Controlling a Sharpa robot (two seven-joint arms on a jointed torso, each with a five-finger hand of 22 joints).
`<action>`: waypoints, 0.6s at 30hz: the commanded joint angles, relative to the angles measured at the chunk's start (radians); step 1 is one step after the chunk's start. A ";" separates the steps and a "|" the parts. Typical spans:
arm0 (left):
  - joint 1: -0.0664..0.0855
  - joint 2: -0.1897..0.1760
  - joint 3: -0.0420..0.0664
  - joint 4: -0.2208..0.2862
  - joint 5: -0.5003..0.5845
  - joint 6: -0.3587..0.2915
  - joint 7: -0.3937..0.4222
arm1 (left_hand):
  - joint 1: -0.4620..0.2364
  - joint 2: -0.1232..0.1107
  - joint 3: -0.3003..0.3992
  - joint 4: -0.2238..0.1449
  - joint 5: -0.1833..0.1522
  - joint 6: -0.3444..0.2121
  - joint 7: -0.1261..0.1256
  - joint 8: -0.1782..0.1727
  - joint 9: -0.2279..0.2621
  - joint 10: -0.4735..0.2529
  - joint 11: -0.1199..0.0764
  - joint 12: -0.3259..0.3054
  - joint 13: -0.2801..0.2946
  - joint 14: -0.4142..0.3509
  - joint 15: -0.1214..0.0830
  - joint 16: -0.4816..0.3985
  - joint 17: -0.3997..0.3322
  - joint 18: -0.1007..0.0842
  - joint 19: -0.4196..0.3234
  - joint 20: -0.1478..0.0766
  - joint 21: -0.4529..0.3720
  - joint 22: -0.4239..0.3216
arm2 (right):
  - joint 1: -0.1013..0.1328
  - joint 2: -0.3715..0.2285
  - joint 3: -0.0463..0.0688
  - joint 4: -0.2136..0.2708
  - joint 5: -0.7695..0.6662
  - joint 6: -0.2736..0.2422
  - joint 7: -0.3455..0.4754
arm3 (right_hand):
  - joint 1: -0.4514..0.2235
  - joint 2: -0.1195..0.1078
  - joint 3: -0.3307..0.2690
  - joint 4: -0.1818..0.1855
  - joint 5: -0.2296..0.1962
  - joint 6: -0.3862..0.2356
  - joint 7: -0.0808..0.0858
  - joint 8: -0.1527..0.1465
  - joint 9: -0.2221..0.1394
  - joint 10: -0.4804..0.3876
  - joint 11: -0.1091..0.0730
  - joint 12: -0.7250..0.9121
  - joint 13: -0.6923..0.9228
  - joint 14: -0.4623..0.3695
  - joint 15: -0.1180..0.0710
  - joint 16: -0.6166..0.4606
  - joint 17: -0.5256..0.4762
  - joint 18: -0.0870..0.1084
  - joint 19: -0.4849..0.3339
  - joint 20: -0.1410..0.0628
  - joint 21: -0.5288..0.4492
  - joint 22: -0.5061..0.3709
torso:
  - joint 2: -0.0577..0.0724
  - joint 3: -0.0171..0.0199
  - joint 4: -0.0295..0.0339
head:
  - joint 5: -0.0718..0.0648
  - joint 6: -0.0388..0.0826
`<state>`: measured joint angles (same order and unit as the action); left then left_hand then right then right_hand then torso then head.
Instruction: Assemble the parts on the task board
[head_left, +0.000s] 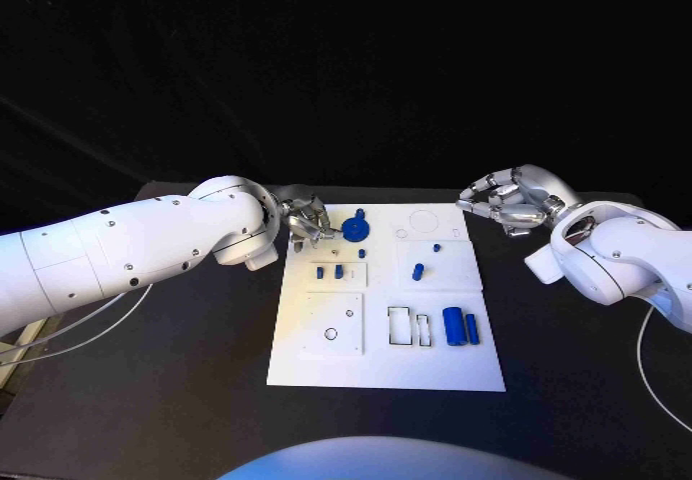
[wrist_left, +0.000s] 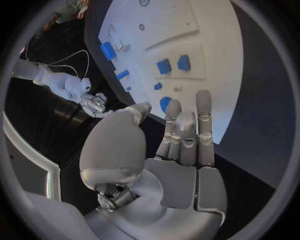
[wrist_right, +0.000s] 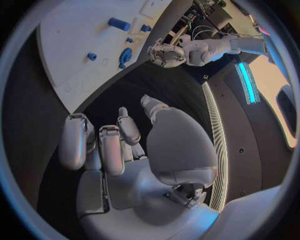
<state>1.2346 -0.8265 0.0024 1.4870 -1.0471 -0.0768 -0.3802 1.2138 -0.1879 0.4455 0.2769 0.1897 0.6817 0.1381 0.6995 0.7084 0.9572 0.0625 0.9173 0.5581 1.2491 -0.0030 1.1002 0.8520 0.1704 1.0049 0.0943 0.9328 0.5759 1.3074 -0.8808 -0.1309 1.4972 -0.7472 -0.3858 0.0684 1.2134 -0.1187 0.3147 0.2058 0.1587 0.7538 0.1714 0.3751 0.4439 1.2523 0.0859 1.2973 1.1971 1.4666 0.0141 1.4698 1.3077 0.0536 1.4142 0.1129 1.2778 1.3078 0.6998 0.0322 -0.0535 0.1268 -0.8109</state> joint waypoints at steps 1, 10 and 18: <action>-0.002 0.018 -0.010 -0.006 0.009 -0.122 0.264 | 0.113 0.003 0.048 -0.014 0.005 -0.020 0.033 -0.047 -0.059 -0.083 0.032 -0.073 -0.059 -0.133 0.031 -0.148 -0.145 0.009 -0.048 0.027 -0.094 -0.059 | 0.000 0.000 0.000 0.000 -0.001 -0.005 0.006 | -0.001 0.009 0.002 0.006 0.006 -0.008 -0.001 0.004 0.000 -0.009 0.000 -0.006 -0.002 0.056 -0.005 -0.007 0.069 0.021 -0.009 -0.001 -0.004 0.053 | 0.001 -0.0007 -0.0008 | -0.005 0.005; -0.009 0.068 -0.040 -0.036 -0.224 -0.148 0.468 | 0.244 -0.035 0.073 -0.122 -0.008 0.013 0.036 -0.197 -0.247 -0.106 0.050 -0.342 -0.305 -0.142 0.042 -0.296 -0.255 0.013 -0.045 0.039 -0.163 -0.103 | 0.000 0.000 0.000 0.000 -0.001 -0.008 0.010 | 0.000 0.010 0.002 0.006 0.006 -0.009 -0.001 0.004 0.000 -0.010 0.000 -0.007 -0.003 0.055 -0.005 -0.007 0.068 0.021 -0.010 -0.001 -0.006 0.051 | 0.002 -0.0004 -0.0047 | -0.008 0.011; -0.012 0.116 -0.063 -0.090 -0.426 -0.087 0.477 | 0.240 -0.053 0.050 -0.145 -0.010 0.054 0.017 -0.255 -0.320 -0.094 0.049 -0.425 -0.393 -0.092 0.037 -0.187 -0.215 0.013 -0.014 0.032 -0.093 -0.058 | 0.000 0.000 0.000 0.002 -0.001 -0.010 0.012 | 0.001 0.010 0.002 0.006 0.006 -0.009 -0.001 0.005 0.000 -0.012 0.000 -0.009 -0.005 0.055 -0.005 -0.007 0.068 0.021 -0.010 -0.001 -0.007 0.051 | 0.003 -0.0010 -0.0029 | -0.005 0.014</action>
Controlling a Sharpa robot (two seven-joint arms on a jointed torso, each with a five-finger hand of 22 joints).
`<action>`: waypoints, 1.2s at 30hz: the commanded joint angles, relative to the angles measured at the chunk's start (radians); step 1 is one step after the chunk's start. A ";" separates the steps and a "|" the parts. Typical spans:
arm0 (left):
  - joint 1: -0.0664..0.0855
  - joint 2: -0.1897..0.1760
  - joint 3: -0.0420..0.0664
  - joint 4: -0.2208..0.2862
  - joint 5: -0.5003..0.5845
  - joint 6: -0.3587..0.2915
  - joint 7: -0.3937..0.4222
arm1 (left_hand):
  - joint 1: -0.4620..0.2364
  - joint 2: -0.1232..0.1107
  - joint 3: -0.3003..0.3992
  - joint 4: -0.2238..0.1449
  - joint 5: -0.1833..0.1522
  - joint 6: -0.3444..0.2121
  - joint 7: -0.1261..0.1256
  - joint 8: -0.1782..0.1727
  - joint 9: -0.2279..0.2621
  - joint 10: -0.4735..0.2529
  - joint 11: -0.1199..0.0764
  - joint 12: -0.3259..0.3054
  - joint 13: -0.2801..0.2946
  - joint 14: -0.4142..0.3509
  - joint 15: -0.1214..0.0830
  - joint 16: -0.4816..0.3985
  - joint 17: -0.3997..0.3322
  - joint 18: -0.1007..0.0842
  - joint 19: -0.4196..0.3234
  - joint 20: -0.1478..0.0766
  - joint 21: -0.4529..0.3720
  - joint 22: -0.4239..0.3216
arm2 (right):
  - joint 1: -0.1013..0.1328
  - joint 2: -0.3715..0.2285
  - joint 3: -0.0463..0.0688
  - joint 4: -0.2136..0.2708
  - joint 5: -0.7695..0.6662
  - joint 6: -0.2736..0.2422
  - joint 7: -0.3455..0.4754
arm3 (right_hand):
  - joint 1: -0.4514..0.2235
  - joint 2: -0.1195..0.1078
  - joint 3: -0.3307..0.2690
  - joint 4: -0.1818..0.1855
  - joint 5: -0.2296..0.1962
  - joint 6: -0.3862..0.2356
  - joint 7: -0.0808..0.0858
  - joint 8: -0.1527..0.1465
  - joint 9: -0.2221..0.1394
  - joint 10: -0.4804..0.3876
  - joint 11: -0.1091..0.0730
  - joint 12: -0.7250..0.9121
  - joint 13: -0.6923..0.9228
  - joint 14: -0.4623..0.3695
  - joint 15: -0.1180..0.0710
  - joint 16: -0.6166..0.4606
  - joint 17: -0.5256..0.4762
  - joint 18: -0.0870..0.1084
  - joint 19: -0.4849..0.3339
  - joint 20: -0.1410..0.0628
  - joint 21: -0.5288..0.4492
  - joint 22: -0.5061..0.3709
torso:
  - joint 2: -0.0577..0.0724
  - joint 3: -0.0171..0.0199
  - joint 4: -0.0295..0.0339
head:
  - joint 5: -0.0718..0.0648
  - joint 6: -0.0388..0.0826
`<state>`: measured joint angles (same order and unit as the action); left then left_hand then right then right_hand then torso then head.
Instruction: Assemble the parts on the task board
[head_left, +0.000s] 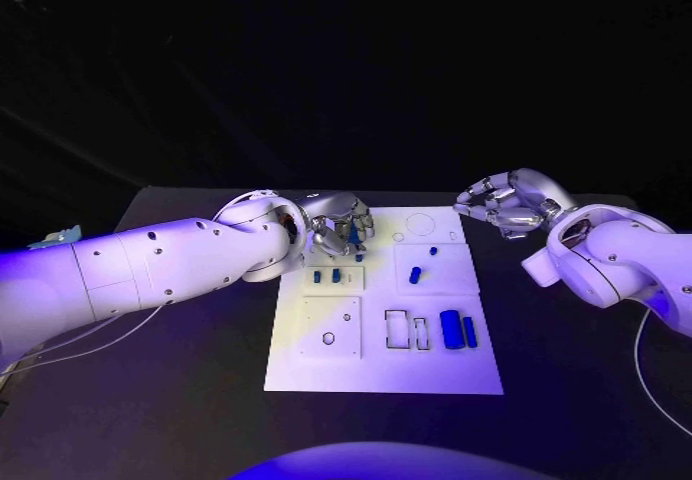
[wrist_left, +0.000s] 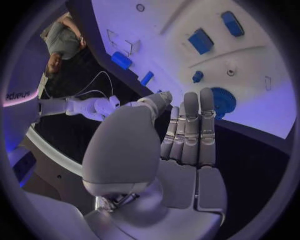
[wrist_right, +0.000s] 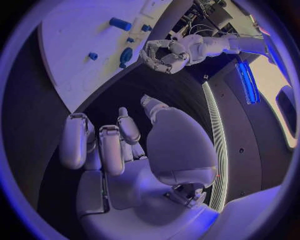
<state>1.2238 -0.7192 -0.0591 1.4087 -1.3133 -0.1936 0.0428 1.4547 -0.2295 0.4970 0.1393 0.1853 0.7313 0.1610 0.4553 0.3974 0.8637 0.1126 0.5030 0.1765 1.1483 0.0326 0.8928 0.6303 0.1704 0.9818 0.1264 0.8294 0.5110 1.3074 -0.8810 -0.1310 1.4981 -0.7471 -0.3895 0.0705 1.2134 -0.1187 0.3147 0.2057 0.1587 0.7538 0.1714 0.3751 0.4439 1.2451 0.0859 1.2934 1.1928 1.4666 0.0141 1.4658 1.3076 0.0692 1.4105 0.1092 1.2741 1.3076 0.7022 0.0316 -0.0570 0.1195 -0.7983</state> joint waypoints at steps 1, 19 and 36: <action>-0.002 0.014 -0.004 -0.019 -0.179 0.037 0.052 | -0.001 -0.011 -0.001 -0.008 -0.006 0.005 -0.007 -0.012 -0.011 0.000 -0.001 -0.012 -0.013 0.010 0.001 0.025 0.007 0.013 0.010 0.000 0.013 0.009 | 0.000 0.000 0.000 0.001 -0.001 -0.007 0.010 | 0.001 0.010 0.002 0.006 0.006 -0.009 -0.001 0.005 0.000 -0.005 0.000 -0.005 -0.001 0.055 -0.005 -0.003 0.068 0.006 -0.007 0.003 -0.003 0.051 | 0.001 -0.0005 0.0001 | 0.003 0.002; -0.011 0.064 -0.011 -0.088 -0.305 0.089 0.009 | -0.007 -0.017 -0.025 -0.004 -0.007 0.039 -0.010 -0.048 -0.050 -0.005 -0.005 -0.054 -0.069 0.036 -0.003 0.177 0.016 0.013 0.024 0.001 0.091 0.063 | 0.000 0.001 0.000 0.002 -0.003 -0.009 0.011 | 0.002 0.010 0.002 0.006 0.007 -0.009 -0.001 0.006 0.000 -0.005 0.000 -0.005 -0.002 0.055 -0.005 -0.004 0.067 0.006 -0.007 0.003 -0.005 0.050 | 0.000 0.0000 0.0000 | -0.002 -0.001; -0.011 0.087 -0.010 -0.110 -0.322 0.120 -0.022 | 0.016 0.004 0.037 -0.012 -0.008 0.111 -0.016 -0.059 -0.066 0.085 -0.018 -0.042 -0.082 0.101 -0.011 0.313 0.112 0.014 0.026 -0.003 0.160 0.112 | 0.000 0.003 0.000 0.002 -0.003 -0.008 0.010 | 0.002 0.010 0.002 0.006 0.007 -0.009 -0.001 0.006 0.000 -0.005 0.000 -0.005 -0.002 0.055 -0.005 -0.004 0.067 0.006 -0.007 0.003 -0.005 0.050 | 0.000 0.0008 -0.0001 | -0.003 -0.005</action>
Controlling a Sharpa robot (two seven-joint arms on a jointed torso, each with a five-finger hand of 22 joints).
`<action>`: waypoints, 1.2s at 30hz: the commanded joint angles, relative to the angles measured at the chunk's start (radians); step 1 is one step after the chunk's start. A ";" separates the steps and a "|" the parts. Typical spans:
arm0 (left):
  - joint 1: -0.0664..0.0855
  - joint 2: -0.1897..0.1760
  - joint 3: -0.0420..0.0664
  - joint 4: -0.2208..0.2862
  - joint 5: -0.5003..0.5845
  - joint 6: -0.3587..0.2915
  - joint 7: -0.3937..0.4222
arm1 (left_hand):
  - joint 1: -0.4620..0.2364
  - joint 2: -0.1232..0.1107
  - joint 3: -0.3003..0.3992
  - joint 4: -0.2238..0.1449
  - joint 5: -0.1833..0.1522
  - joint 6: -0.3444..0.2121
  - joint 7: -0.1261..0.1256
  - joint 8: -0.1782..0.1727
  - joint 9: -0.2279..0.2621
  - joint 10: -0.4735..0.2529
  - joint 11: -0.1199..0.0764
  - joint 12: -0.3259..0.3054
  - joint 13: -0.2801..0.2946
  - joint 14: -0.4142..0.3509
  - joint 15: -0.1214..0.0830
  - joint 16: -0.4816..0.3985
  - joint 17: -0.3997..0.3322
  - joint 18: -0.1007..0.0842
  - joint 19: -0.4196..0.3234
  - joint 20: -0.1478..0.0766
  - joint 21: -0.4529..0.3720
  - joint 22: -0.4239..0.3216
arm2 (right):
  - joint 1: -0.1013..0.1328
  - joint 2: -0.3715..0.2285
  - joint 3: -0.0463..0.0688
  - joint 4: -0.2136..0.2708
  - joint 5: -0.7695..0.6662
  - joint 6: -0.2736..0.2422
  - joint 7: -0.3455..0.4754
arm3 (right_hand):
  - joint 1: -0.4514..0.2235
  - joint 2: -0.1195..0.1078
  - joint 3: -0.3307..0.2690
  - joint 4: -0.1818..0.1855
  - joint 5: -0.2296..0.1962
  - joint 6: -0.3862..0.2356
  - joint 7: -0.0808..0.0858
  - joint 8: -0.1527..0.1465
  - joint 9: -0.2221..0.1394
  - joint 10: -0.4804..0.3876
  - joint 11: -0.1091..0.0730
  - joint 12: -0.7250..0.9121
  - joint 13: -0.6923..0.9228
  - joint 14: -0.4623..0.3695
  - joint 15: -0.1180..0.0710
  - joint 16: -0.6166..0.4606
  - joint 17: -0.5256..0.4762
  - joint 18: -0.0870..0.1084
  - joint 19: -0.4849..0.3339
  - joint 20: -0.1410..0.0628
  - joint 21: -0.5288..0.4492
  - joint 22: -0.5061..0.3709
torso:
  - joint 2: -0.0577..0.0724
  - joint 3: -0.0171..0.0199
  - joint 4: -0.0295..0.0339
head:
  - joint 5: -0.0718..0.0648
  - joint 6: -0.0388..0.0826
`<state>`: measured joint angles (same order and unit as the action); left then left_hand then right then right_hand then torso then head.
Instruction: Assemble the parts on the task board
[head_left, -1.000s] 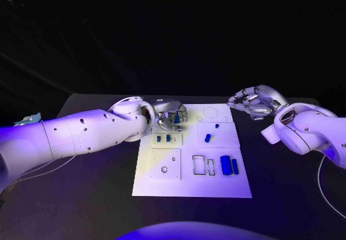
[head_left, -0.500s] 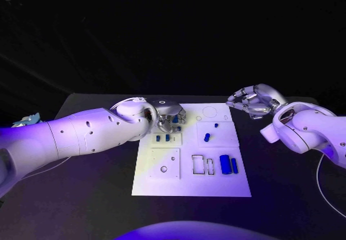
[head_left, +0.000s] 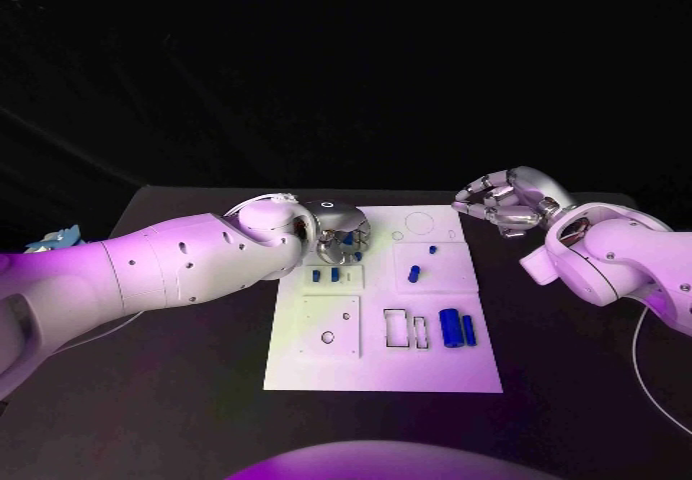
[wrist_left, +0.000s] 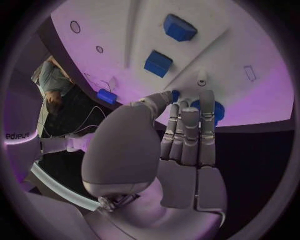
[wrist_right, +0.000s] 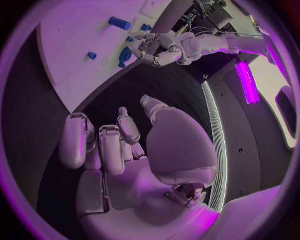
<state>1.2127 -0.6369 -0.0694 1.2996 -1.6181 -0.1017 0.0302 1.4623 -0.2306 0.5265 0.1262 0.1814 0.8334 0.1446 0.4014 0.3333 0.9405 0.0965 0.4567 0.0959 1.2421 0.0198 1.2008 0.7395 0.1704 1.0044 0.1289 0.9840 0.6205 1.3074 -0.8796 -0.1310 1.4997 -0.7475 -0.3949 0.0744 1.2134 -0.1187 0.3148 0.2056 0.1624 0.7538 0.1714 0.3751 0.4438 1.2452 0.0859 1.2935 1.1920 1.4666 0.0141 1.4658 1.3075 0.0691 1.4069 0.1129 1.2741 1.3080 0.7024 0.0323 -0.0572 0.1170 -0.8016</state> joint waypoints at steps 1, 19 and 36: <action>0.000 0.005 0.000 -0.001 -0.017 0.031 -0.010 | 0.008 0.005 0.009 0.000 -0.005 0.009 0.000 -0.005 -0.002 0.010 -0.002 0.005 -0.001 0.010 0.001 0.009 0.009 0.013 0.006 -0.005 0.009 0.007 | 0.000 0.002 0.000 0.000 -0.003 -0.002 0.006 | 0.002 0.010 0.002 0.006 0.003 -0.009 -0.001 0.006 0.000 -0.006 0.000 -0.005 -0.001 0.055 -0.005 -0.004 0.067 0.006 -0.004 0.000 -0.005 0.050 | 0.000 0.0002 -0.0001 | 0.000 -0.002; 0.000 0.020 0.000 -0.020 -0.017 0.055 -0.010 | 0.005 0.008 0.017 -0.002 -0.008 0.016 0.000 -0.010 -0.005 0.023 -0.005 0.006 -0.001 0.025 -0.002 0.032 0.031 0.008 0.022 -0.007 0.039 0.044 | 0.000 0.005 0.000 -0.001 -0.003 0.000 0.006 | 0.005 0.010 0.001 0.006 0.004 -0.010 -0.001 0.009 0.000 -0.004 0.000 -0.004 0.001 0.055 -0.006 -0.004 0.068 0.006 -0.004 -0.001 -0.005 0.050 | 0.000 -0.0003 -0.0001 | -0.002 -0.006; -0.001 0.032 0.000 -0.029 -0.001 0.029 0.009 | 0.000 0.033 0.038 -0.020 -0.014 0.076 -0.005 -0.004 -0.004 0.083 -0.021 0.013 0.008 0.096 -0.015 0.114 0.140 -0.015 0.101 -0.018 0.147 0.187 | 0.000 0.007 0.000 -0.002 -0.003 0.000 0.006 | 0.005 0.010 0.001 0.006 0.004 -0.010 -0.001 0.009 0.000 -0.004 0.000 -0.004 0.001 0.055 -0.006 -0.004 0.068 0.006 -0.004 -0.001 -0.005 0.050 | -0.001 0.0002 0.0005 | -0.002 -0.010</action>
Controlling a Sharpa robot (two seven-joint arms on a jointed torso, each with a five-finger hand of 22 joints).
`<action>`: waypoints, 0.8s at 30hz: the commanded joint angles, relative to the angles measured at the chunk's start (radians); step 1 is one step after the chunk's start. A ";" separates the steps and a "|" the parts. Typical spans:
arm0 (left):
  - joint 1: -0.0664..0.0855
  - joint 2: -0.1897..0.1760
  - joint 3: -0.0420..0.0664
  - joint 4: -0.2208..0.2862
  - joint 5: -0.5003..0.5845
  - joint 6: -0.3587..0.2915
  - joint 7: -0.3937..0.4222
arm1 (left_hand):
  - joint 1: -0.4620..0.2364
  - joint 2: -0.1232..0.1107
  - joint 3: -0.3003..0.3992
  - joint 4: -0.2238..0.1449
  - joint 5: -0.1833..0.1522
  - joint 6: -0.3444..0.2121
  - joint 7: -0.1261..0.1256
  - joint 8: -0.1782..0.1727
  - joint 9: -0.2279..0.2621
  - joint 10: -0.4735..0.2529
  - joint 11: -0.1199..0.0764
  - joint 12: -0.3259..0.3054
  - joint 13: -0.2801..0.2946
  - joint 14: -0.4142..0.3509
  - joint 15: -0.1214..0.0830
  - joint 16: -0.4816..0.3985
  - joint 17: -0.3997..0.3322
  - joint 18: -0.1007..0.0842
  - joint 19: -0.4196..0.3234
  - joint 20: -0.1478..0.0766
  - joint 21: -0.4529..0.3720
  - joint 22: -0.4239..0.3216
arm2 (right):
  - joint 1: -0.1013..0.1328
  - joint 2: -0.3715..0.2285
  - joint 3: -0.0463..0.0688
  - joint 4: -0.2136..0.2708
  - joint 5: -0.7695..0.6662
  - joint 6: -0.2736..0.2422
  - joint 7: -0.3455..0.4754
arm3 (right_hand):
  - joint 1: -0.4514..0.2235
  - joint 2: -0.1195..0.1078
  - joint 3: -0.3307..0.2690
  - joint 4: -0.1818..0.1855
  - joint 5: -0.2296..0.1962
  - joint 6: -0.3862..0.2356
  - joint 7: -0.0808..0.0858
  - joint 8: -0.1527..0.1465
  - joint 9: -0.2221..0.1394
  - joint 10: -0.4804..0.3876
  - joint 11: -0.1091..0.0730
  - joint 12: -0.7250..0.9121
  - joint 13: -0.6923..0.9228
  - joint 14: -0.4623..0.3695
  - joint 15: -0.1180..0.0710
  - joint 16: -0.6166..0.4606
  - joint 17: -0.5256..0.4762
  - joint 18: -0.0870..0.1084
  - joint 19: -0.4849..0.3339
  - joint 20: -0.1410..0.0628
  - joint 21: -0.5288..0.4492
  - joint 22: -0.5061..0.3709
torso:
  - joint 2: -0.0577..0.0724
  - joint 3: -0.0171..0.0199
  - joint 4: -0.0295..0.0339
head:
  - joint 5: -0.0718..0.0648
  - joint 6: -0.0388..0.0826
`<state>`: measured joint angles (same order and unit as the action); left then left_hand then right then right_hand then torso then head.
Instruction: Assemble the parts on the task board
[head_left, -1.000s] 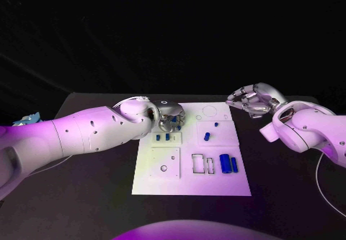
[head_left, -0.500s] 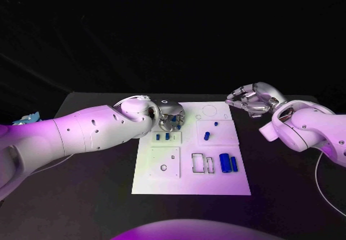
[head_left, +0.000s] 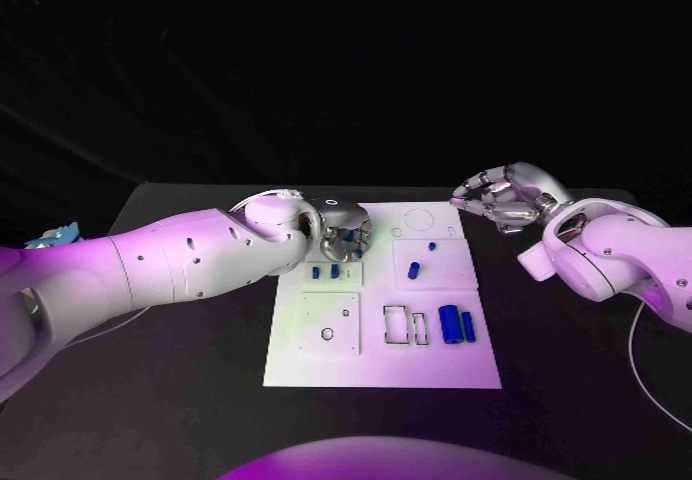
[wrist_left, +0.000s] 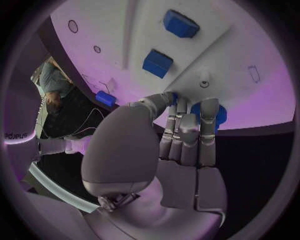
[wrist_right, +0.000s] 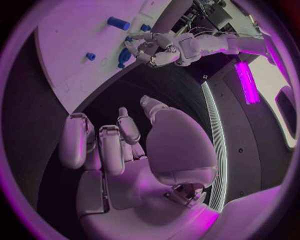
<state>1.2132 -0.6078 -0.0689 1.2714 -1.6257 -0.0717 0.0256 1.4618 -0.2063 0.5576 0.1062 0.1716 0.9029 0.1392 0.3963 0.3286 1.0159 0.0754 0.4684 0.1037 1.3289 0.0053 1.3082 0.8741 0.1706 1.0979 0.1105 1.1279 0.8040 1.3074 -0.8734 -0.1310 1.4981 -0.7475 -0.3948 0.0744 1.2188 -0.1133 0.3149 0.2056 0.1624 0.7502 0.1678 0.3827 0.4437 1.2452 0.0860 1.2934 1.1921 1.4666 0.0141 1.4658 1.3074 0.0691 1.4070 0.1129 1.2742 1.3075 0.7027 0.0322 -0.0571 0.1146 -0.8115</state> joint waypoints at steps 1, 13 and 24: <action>-0.001 0.003 -0.001 -0.001 0.009 -0.006 0.014 | 0.001 0.012 0.010 -0.002 -0.004 0.012 0.001 0.001 0.001 0.012 0.000 0.000 0.001 0.013 -0.002 0.010 0.009 -0.016 0.013 0.000 0.009 0.011 | 0.000 0.001 0.000 0.000 -0.003 0.000 0.005 | 0.000 0.005 0.001 0.006 0.004 -0.006 0.002 0.001 0.000 -0.004 0.000 -0.004 0.001 0.055 -0.006 -0.004 0.068 0.006 -0.004 -0.001 -0.005 0.050 | -0.001 0.0004 0.0000 | 0.000 0.000; -0.002 -0.005 0.000 0.005 0.023 -0.055 0.018 | 0.006 0.021 0.028 -0.022 -0.005 0.042 0.000 -0.001 0.001 0.042 -0.003 -0.010 0.006 0.038 -0.005 0.030 0.037 -0.026 0.050 -0.005 0.051 0.067 | 0.000 0.003 0.000 -0.004 -0.003 -0.001 0.008 | 0.002 0.006 0.001 0.008 0.005 -0.006 0.002 0.004 0.000 -0.008 0.000 -0.007 -0.004 0.055 -0.006 -0.006 0.066 0.008 -0.008 -0.001 -0.013 0.046 | -0.001 -0.0010 0.0002 | -0.001 0.003; -0.002 -0.059 0.020 0.074 0.068 -0.124 0.041 | -0.002 0.017 0.032 -0.028 -0.005 0.055 0.003 -0.006 0.000 0.056 -0.002 -0.021 0.009 0.048 -0.005 0.033 0.040 -0.029 0.063 -0.009 0.066 0.085 | 0.000 0.003 0.000 -0.020 -0.013 0.000 0.010 | 0.007 0.007 0.001 0.008 0.005 -0.009 0.003 0.006 -0.001 -0.026 0.000 -0.023 -0.023 0.048 -0.006 -0.019 0.045 0.014 -0.023 -0.001 -0.041 0.027 | -0.002 -0.0003 0.0054 | -0.004 0.014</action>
<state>1.2107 -0.6599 -0.0514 1.3322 -1.5859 -0.1537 0.0448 1.4644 -0.1932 0.5879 0.0813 0.1696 0.9512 0.1411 0.3884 0.3282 1.0673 0.0733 0.4520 0.1121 1.3688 0.0003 1.3360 0.9134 0.1542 1.1528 0.1021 1.1901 0.8881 1.3074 -0.8708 -0.1310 1.4812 -0.7492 -0.3948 0.0763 1.2194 -0.1127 0.3177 0.2083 0.1624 0.7469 0.1712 0.3827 0.4436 1.2235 0.0859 1.2739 1.1697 1.4666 0.0141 1.4504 1.3073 0.0691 1.3889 0.1129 1.2363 1.3081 0.7012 0.0312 -0.0553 0.1114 -0.8005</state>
